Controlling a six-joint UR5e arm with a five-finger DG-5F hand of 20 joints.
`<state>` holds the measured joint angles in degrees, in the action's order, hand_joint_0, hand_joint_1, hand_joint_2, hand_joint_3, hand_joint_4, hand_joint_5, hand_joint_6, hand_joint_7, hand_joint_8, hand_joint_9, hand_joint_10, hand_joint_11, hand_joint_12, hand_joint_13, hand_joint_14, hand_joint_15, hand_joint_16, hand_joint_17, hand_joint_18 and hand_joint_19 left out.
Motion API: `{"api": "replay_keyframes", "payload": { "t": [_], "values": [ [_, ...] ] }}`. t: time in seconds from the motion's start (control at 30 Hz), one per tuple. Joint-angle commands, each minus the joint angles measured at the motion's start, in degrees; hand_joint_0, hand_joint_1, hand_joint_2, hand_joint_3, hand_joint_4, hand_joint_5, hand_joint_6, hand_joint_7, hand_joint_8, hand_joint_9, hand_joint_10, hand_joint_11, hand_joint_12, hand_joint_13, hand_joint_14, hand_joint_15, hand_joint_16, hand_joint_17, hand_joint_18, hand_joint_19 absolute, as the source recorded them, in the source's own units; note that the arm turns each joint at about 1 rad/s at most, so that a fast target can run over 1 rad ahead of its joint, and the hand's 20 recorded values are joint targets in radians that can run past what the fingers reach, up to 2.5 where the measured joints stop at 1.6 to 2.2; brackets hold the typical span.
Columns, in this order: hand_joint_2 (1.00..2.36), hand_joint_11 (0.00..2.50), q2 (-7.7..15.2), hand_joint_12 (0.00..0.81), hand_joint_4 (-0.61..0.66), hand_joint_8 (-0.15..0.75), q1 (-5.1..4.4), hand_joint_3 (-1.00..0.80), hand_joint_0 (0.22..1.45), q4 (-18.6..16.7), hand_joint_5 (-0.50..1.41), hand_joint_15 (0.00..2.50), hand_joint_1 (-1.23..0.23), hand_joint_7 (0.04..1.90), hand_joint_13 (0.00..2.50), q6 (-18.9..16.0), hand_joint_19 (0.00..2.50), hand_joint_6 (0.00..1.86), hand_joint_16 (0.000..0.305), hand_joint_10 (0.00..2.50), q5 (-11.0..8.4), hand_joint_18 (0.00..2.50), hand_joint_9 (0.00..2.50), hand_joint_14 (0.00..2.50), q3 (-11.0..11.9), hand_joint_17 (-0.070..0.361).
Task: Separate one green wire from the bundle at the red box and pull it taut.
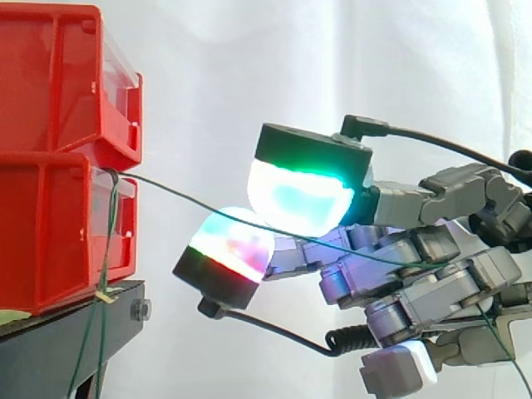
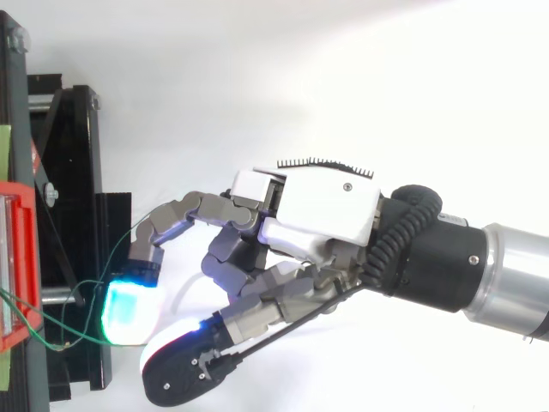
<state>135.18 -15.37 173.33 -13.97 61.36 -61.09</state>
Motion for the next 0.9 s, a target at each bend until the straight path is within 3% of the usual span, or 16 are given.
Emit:
{"api": "replay_keyframes", "payload": {
  "t": [0.0,0.2,0.4,0.67,0.77,0.8,0.87],
  "values": [
    [1.01,1.18,0.00,0.262,-0.01,0.204,-0.01,-0.38,0.69,-0.01,-0.24,0.52,-0.82,0.94,1.64,0.00,0.76,0.92,0.046,2.50,0.08,1.32,1.12,2.46,0.00,0.103],
    [1.01,1.20,0.00,0.261,0.02,0.205,-0.01,-0.37,0.66,0.16,-0.24,0.46,-0.77,0.98,1.63,0.00,0.79,0.92,0.048,2.50,-0.01,1.34,1.13,2.50,0.00,0.107],
    [1.00,1.19,0.00,0.288,0.08,0.244,-0.01,-0.50,0.52,0.16,-0.23,0.43,-0.57,0.90,1.66,0.00,0.79,0.91,0.054,2.50,-0.01,1.38,1.20,2.50,0.00,0.122],
    [1.00,1.18,0.09,0.318,0.11,0.261,-0.01,-0.50,0.47,0.07,-0.22,0.47,-0.69,0.88,1.71,0.00,0.75,0.92,0.057,2.50,0.25,1.44,1.23,2.45,0.00,0.129],
    [1.00,1.18,0.00,0.322,0.10,0.249,-0.01,-0.50,0.47,0.07,-0.23,0.78,-0.75,0.88,1.76,0.00,0.75,0.92,0.056,2.50,0.25,1.38,1.20,1.72,0.00,0.127],
    [1.00,1.18,0.09,0.323,0.10,0.249,-0.01,-0.50,0.48,0.07,-0.23,0.80,-0.77,0.88,1.77,0.00,0.75,0.92,0.056,2.50,0.25,1.37,1.20,1.66,0.00,0.126],
    [1.00,1.21,0.09,0.321,0.09,0.245,-0.01,-0.50,0.49,0.16,-0.23,1.00,-0.82,0.88,1.78,0.00,0.74,0.92,0.054,2.50,0.25,1.32,1.18,1.27,0.00,0.122]
  ]
}}
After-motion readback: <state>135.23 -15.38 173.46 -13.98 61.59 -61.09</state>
